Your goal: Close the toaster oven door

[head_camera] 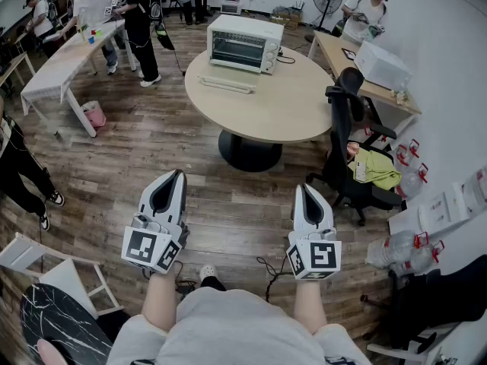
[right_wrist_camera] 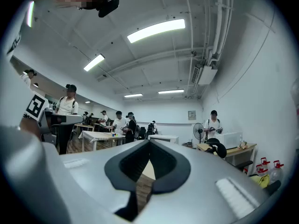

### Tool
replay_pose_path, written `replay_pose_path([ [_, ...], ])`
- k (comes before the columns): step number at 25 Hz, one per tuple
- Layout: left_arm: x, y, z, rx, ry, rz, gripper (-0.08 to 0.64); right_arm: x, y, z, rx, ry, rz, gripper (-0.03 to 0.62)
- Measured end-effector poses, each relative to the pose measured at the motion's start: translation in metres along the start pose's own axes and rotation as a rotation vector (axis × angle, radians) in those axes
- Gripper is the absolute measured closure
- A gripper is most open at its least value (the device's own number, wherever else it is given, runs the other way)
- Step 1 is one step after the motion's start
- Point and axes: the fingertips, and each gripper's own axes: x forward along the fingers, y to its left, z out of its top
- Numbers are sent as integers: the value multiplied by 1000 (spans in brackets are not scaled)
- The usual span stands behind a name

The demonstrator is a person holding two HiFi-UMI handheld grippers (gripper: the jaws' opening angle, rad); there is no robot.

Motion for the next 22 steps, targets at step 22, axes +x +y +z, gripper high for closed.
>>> replay_pose_path([
  [22, 39, 70, 1, -5, -45, -46, 554, 64, 25, -2, 9, -42, -49, 581],
])
